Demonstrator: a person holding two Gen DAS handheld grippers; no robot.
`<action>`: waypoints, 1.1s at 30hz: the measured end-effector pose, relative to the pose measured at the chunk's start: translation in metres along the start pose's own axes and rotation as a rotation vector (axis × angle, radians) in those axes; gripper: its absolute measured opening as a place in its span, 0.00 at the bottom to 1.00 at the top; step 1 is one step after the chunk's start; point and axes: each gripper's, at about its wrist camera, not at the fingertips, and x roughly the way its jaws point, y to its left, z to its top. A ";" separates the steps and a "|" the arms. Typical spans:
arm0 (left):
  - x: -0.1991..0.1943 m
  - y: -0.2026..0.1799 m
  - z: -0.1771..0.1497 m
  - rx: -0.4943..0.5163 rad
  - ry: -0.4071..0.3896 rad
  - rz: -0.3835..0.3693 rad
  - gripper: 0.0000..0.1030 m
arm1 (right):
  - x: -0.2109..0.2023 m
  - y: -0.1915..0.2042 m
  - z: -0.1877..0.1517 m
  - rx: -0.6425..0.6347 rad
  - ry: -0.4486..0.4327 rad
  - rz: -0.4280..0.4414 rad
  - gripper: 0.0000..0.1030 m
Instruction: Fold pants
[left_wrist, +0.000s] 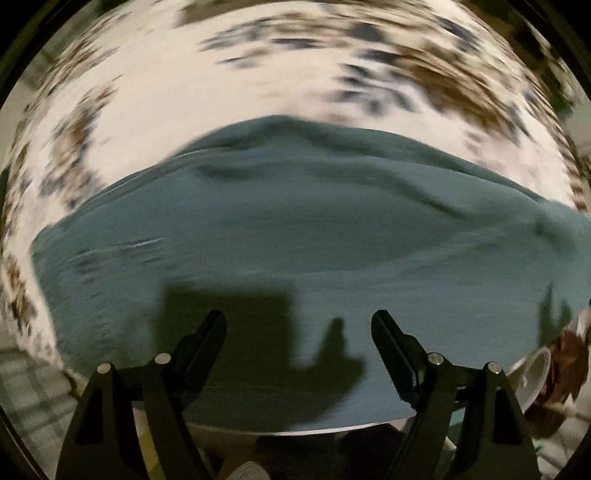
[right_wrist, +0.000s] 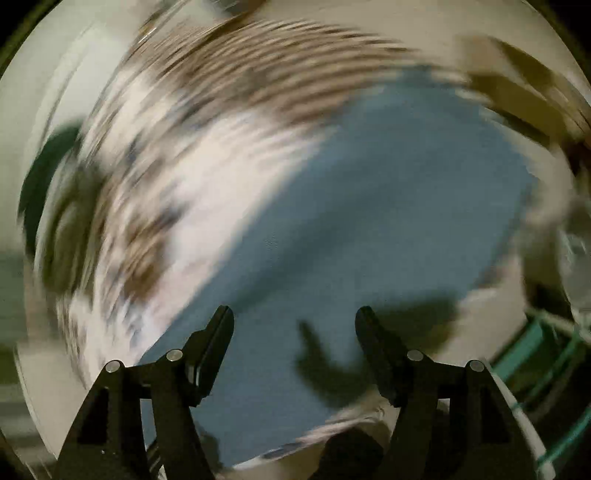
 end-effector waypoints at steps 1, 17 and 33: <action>0.003 -0.014 0.004 0.015 0.000 -0.005 0.78 | -0.006 -0.032 0.012 0.049 -0.025 -0.011 0.69; 0.065 -0.110 0.032 0.122 0.051 -0.023 0.97 | 0.037 -0.159 0.037 0.290 -0.227 0.413 0.66; 0.062 -0.171 0.045 0.091 0.033 -0.009 1.00 | 0.054 -0.158 0.046 0.218 -0.230 0.507 0.47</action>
